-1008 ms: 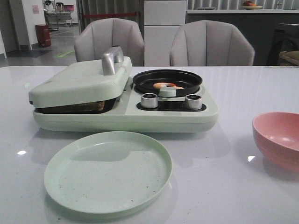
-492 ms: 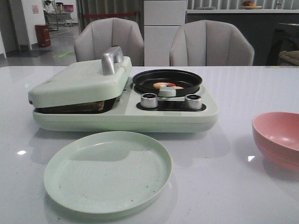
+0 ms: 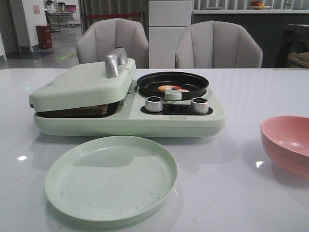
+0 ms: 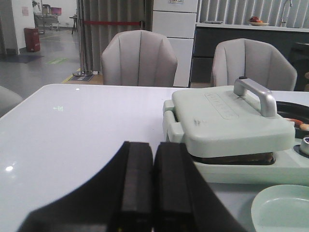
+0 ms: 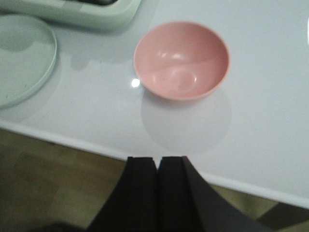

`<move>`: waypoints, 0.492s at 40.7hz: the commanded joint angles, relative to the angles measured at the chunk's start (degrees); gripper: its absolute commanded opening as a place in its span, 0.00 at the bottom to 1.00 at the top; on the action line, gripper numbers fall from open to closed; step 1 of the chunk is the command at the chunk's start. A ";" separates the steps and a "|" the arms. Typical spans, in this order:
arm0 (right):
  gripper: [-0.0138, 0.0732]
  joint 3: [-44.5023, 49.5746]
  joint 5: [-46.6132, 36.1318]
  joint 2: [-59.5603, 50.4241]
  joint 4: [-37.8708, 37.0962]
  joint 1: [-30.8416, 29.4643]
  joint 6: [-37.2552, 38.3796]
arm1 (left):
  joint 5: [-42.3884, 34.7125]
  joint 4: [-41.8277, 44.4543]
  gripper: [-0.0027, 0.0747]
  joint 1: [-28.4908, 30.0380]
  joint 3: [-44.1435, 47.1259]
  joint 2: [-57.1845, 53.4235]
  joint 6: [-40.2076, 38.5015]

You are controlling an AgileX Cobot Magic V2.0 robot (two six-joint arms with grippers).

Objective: Make breakfast with bread and shrimp

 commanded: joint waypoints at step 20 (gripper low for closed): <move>0.20 29.20 -53.82 -14.76 -1.50 -9.84 -0.37 | -5.04 0.05 0.16 -0.47 1.62 -1.13 -0.54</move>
